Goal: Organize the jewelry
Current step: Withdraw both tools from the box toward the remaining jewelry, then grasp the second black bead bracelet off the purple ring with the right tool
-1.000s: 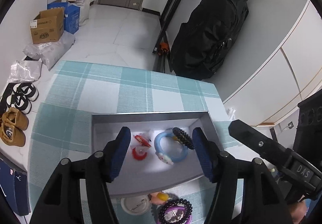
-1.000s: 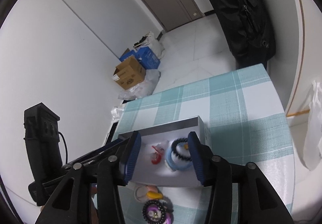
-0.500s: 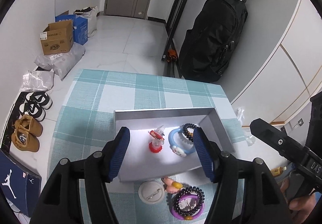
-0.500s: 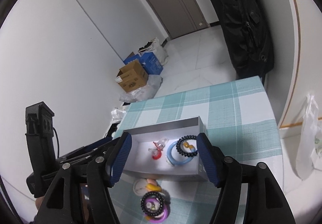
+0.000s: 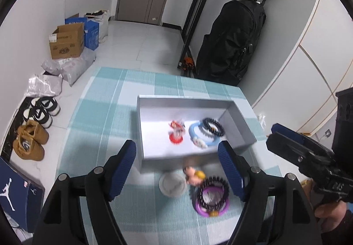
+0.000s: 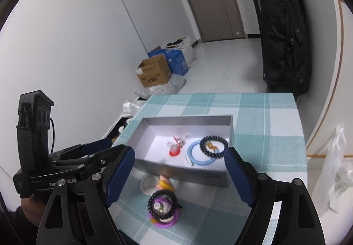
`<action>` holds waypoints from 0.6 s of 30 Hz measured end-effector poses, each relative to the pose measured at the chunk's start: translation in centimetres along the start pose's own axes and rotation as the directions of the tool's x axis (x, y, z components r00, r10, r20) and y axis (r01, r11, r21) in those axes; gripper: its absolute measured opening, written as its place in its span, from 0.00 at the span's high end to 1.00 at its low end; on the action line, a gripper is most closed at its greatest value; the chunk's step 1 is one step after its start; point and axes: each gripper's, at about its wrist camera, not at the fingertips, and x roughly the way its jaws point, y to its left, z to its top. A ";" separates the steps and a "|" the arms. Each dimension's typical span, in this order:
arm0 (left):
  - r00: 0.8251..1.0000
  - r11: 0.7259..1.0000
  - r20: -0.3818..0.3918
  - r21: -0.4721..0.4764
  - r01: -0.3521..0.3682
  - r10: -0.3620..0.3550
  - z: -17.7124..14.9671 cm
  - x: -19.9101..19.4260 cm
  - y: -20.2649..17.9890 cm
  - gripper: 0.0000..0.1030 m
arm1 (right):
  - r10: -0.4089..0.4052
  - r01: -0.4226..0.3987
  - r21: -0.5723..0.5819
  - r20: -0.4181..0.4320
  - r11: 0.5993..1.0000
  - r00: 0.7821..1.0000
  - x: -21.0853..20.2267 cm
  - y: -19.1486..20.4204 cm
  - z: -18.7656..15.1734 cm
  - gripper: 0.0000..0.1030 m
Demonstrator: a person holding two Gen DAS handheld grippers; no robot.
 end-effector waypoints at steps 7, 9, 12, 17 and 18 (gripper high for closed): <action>0.999 0.998 -0.035 -0.068 -0.003 0.001 -0.7 -0.2 1.5 0.27 | -0.007 0.001 -0.082 -0.064 0.997 0.998 0.8 1.6 -2.1 0.11; 0.998 0.996 -0.053 -0.083 -0.039 0.035 -1.1 0.0 2.0 0.21 | -0.010 0.000 -0.109 -0.092 0.994 0.996 1.4 2.2 -2.8 0.10; 0.993 0.990 -0.095 -0.117 -0.074 0.063 -1.6 0.7 2.9 0.21 | -0.010 -0.005 -0.108 -0.133 0.994 0.991 2.4 2.7 -4.0 0.10; 0.989 0.984 -0.130 -0.157 -0.087 0.067 -2.2 1.1 4.1 0.21 | -0.080 0.045 -0.161 -0.217 0.986 0.973 4.8 3.5 -5.9 0.10; 0.989 0.982 -0.130 -0.164 -0.089 0.068 -2.4 1.1 4.3 0.21 | -0.080 0.044 -0.160 -0.230 0.986 0.970 5.2 3.5 -6.1 0.10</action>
